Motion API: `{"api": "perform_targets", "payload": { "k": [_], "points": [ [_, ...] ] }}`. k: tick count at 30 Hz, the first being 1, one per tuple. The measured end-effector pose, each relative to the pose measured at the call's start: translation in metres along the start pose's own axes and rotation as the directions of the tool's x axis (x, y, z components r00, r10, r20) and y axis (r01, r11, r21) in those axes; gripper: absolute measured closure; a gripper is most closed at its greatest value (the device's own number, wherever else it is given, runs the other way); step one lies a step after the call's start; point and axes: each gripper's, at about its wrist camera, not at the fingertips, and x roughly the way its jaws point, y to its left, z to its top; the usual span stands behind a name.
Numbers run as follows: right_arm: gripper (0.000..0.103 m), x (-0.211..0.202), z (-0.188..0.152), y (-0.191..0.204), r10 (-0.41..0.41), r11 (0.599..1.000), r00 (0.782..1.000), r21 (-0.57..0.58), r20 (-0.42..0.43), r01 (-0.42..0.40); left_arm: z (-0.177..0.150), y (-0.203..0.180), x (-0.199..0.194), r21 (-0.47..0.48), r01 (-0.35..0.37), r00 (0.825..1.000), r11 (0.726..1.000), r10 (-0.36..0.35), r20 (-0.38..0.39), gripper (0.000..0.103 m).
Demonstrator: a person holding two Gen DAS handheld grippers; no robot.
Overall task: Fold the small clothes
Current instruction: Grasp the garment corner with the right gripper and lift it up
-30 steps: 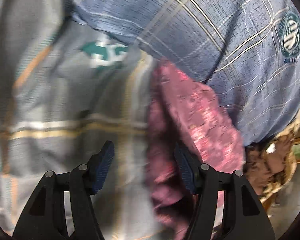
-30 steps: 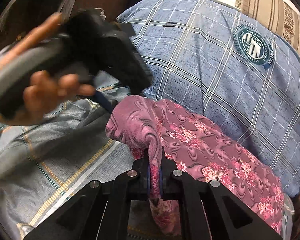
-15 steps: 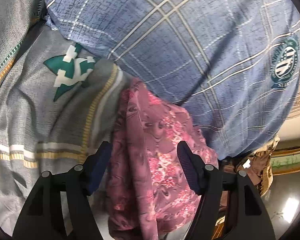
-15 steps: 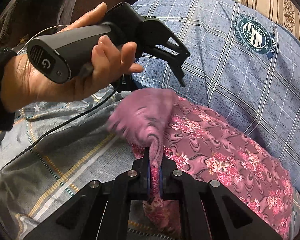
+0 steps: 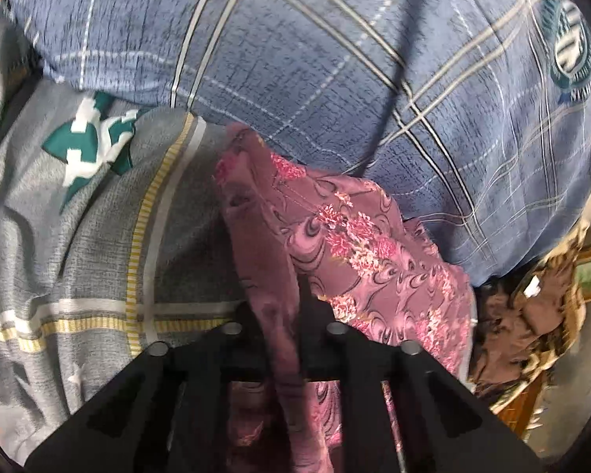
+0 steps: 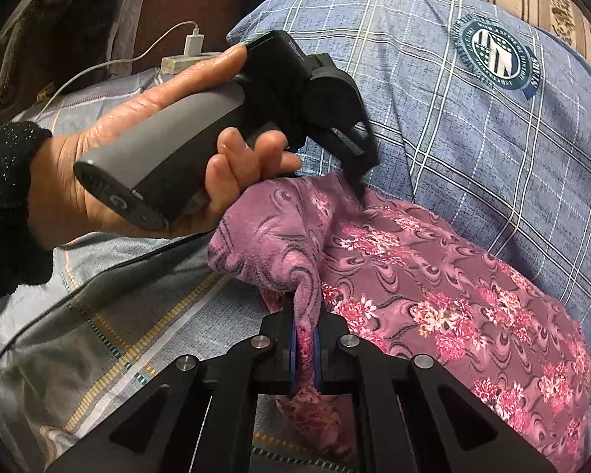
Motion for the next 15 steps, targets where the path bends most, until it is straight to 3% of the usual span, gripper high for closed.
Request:
{"api": "perform_targets", "payload": {
  "k": [8, 15],
  "points": [
    [0.098, -0.031, -0.002, -0.033, 0.027, 0.988, 0.999, 0.149, 0.037, -0.032, -0.005, -0.030, -0.034, 0.021, 0.067, 0.995, 0.998, -0.068, 0.068, 0.096],
    [0.098, -0.060, -0.018, -0.083, 0.022, 0.952, 0.998, 0.304, 0.059, -0.039, -0.016, -0.100, -0.033, 0.120, 0.037, 0.993, 0.992, -0.050, 0.107, 0.096]
  ]
}}
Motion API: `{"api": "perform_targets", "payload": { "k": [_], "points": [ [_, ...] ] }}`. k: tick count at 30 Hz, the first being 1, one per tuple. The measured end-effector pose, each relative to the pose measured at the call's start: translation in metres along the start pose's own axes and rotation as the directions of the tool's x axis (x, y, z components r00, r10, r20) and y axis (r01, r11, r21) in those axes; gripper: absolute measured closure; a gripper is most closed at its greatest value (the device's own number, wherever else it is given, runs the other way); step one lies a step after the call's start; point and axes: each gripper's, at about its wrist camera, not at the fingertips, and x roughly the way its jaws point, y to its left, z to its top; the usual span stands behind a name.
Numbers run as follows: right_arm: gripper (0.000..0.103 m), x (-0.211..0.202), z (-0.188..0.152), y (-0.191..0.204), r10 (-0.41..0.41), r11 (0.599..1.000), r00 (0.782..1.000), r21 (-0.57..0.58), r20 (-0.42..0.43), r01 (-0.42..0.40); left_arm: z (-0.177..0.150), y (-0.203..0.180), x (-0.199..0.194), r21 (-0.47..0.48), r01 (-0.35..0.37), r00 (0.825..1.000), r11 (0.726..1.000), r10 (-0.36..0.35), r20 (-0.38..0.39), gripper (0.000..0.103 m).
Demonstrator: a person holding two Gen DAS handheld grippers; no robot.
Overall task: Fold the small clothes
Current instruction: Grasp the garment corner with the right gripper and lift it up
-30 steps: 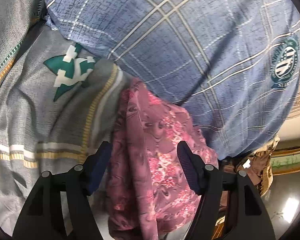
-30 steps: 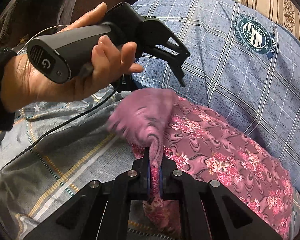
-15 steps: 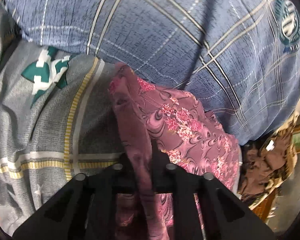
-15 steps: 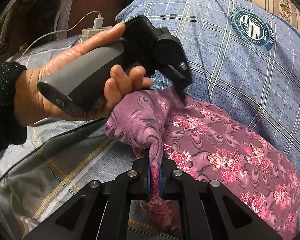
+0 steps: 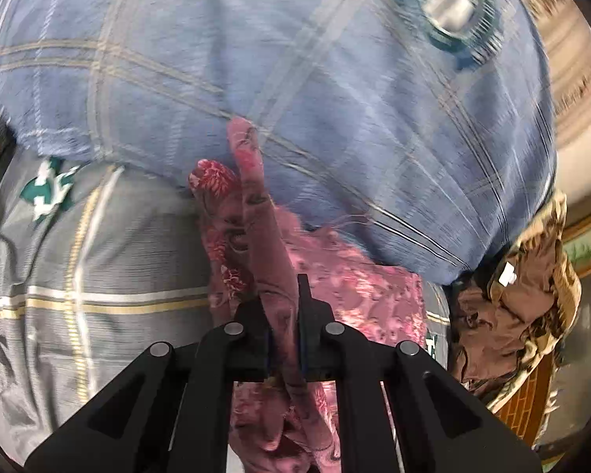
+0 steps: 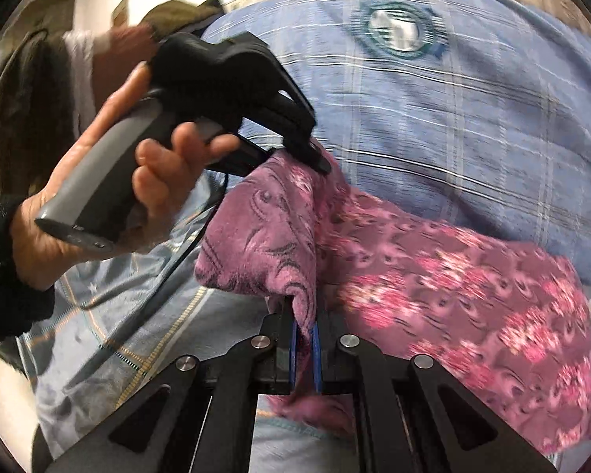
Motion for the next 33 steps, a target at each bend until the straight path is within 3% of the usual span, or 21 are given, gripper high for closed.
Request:
{"api": "perform_targets", "payload": {
  "k": [9, 20, 25, 29, 31, 33],
  "points": [
    [0.098, -0.042, -0.011, -0.064, -0.027, 0.990, 0.999, 0.137, 0.039, 0.021, -0.014, -0.073, 0.019, 0.096, -0.023, 1.000, 0.995, 0.025, -0.017, 0.096],
    [0.098, -0.090, -0.039, -0.146, -0.068, 0.957, 0.994, 0.288, 0.080, 0.043, -0.052, -0.183, 0.087, 0.228, -0.017, 0.994, 0.973, 0.040, -0.098, 0.095],
    [0.098, -0.095, -0.063, -0.184, -0.066, 0.918, 0.996, 0.394, 0.060, 0.037, -0.073, -0.218, 0.137, 0.276, -0.024, 0.983, 0.961, 0.073, -0.168, 0.095],
    [0.098, -0.087, -0.082, -0.209, -0.037, 0.880, 0.999, 0.474, 0.030, 0.018, -0.089, -0.233, 0.175, 0.322, -0.065, 0.966, 0.944, 0.141, -0.218, 0.095],
    [0.097, -0.082, -0.090, -0.218, -0.019, 0.861, 1.000, 0.508, 0.008, 0.013, -0.095, -0.235, 0.187, 0.336, -0.099, 0.953, 0.937, 0.186, -0.237, 0.095],
    [0.092, -0.078, -0.097, -0.226, 0.000, 0.843, 1.000, 0.538, -0.014, 0.008, -0.097, -0.234, 0.182, 0.339, -0.087, 0.955, 0.937, 0.175, -0.239, 0.095]
  ]
}}
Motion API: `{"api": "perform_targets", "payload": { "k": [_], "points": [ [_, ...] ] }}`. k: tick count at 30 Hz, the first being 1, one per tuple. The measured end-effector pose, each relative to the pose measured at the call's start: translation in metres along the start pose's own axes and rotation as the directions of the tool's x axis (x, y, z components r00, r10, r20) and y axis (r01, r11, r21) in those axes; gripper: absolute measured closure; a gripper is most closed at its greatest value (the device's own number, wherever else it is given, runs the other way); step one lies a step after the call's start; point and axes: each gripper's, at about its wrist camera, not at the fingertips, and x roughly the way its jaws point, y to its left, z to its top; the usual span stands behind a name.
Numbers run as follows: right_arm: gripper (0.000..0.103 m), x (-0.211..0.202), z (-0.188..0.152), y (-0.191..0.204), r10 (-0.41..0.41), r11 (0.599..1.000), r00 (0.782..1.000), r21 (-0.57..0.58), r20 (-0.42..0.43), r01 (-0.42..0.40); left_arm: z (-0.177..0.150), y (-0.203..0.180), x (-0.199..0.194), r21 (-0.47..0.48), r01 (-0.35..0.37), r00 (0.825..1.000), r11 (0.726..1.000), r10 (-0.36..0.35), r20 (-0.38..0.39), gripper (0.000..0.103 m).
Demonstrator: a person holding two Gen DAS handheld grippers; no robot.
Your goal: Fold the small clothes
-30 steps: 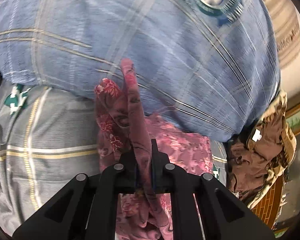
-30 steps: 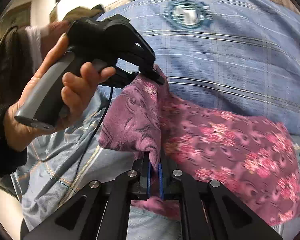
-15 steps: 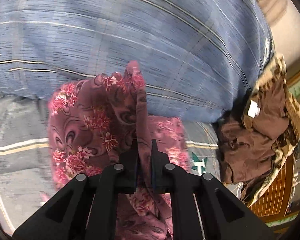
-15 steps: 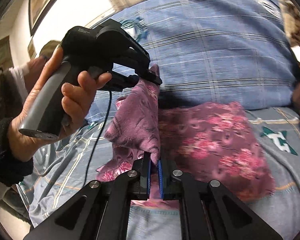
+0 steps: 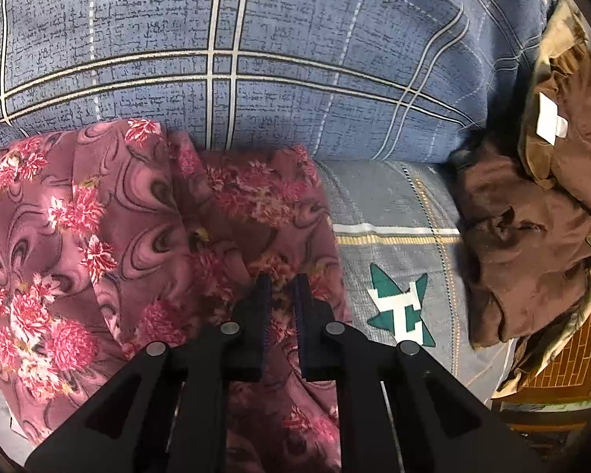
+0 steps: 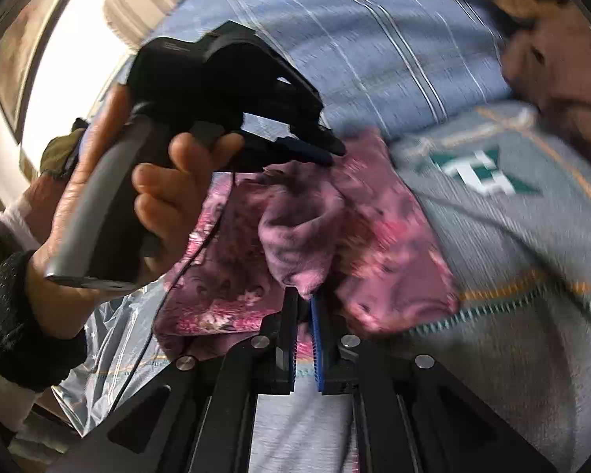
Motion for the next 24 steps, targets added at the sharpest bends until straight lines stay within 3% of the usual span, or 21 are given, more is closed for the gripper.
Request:
{"api": "perform_targets", "payload": {
  "k": [4, 7, 8, 9, 10, 11, 14, 16, 18, 22, 24],
  "points": [
    [0.091, -0.011, 0.006, -0.014, 0.016, 1.000, 1.000, 0.027, -0.019, -0.015, -0.005, 0.024, -0.046, -0.015, 0.085, 0.995, 0.996, -0.084, 0.054, 0.091],
    [0.085, -0.036, 0.024, -0.017, 0.015, 1.000, 0.999, 0.005, 0.051, -0.016, -0.008, 0.059, -0.091, -0.042, 0.106, 0.984, 0.993, -0.099, 0.145, 0.071],
    [0.075, -0.041, 0.033, -0.018, 0.011, 1.000, 0.997, 0.002, 0.076, -0.012, -0.011, 0.077, -0.106, -0.067, 0.101, 0.978, 0.993, -0.087, 0.192, 0.058],
    [0.061, -0.044, 0.046, -0.018, 0.011, 1.000, 0.995, -0.003, 0.099, -0.010, -0.014, 0.093, -0.116, -0.090, 0.086, 0.972, 0.992, -0.064, 0.226, 0.054],
    [0.055, -0.044, 0.058, -0.016, 0.016, 1.000, 0.994, -0.007, 0.107, -0.015, -0.016, 0.110, -0.123, -0.119, 0.064, 0.969, 0.991, -0.033, 0.245, 0.054],
    [0.046, -0.036, 0.075, -0.013, 0.033, 0.999, 0.995, -0.016, 0.092, -0.032, -0.017, 0.128, -0.126, -0.157, 0.057, 0.970, 0.986, -0.017, 0.243, 0.054],
    [0.042, 0.006, 0.114, 0.002, 0.115, 0.992, 0.993, -0.041, -0.007, -0.115, -0.027, 0.171, -0.115, -0.275, 0.110, 0.976, 0.955, -0.051, 0.212, 0.054],
    [0.042, 0.043, 0.133, 0.005, 0.126, 0.991, 0.989, -0.033, -0.079, -0.129, -0.034, 0.189, -0.103, -0.333, 0.154, 0.976, 0.930, -0.089, 0.201, 0.054],
    [0.042, 0.081, 0.144, 0.009, 0.080, 0.996, 0.986, -0.027, -0.143, -0.085, -0.039, 0.200, -0.093, -0.360, 0.190, 0.973, 0.913, -0.126, 0.193, 0.054],
    [0.042, 0.128, 0.149, 0.010, -0.031, 0.998, 0.978, -0.068, -0.208, 0.017, -0.043, 0.201, -0.081, -0.356, 0.233, 0.965, 0.905, -0.171, 0.198, 0.054],
    [0.042, 0.140, 0.151, 0.008, -0.005, 0.999, 0.975, -0.042, -0.221, -0.004, -0.043, 0.203, -0.077, -0.358, 0.262, 0.958, 0.896, -0.198, 0.206, 0.044]
  ]
}}
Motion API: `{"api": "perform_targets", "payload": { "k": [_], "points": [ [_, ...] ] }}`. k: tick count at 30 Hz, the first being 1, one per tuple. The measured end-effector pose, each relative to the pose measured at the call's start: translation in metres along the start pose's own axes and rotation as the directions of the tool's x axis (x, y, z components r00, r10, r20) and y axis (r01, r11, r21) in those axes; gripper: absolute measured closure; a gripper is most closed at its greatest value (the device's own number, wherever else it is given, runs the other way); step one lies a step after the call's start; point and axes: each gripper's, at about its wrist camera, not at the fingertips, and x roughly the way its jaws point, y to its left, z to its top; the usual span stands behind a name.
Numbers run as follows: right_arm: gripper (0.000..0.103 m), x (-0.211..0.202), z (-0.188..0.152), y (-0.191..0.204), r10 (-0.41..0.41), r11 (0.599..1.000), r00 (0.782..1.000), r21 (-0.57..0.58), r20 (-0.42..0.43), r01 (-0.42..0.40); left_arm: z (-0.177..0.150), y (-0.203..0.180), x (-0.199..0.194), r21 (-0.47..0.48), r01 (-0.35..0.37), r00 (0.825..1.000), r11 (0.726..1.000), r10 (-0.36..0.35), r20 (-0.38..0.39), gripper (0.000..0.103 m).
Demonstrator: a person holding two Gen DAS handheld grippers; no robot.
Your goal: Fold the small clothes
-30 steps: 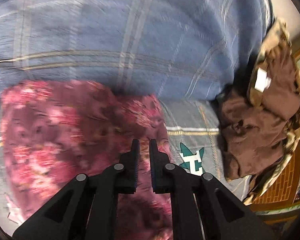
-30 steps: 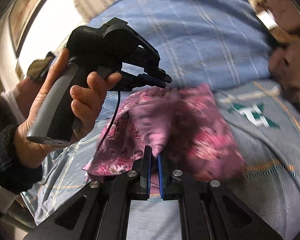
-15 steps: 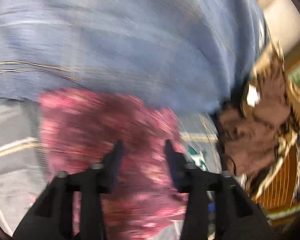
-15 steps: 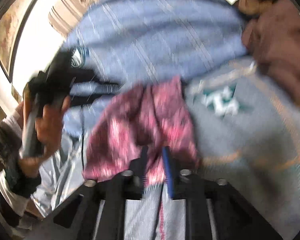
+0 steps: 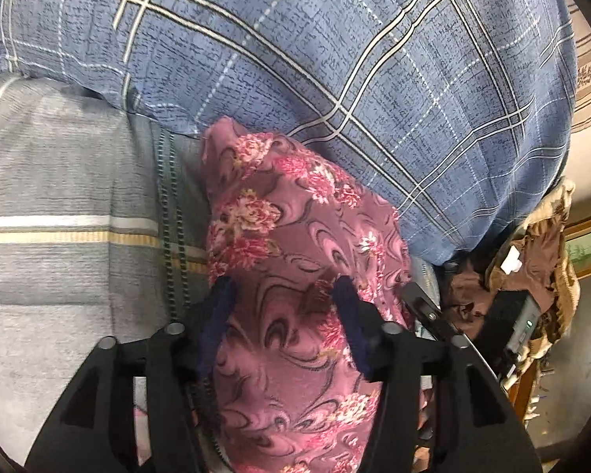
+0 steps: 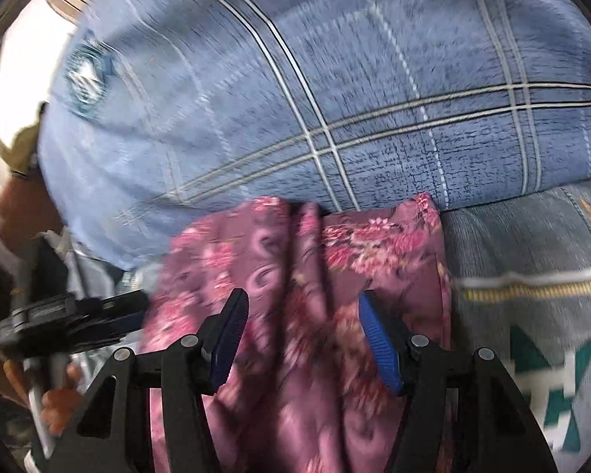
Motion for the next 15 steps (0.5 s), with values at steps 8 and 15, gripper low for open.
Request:
{"api": "perform_targets", "payload": {
  "k": [8, 15],
  "points": [
    [0.095, 0.012, 0.004, 0.021, 0.041, 0.991, 0.999, -0.128, -0.033, -0.045, -0.007, -0.012, 0.006, 0.031, 0.007, 1.000, 0.999, -0.008, 0.027, 0.043],
    [0.096, -0.051, 0.001, 0.017, 0.094, 0.987, 0.987, -0.145, 0.131, -0.075, -0.023, -0.063, -0.007, 0.177, -0.009, 0.997, 0.984, -0.006, 0.082, 0.043]
  ]
}}
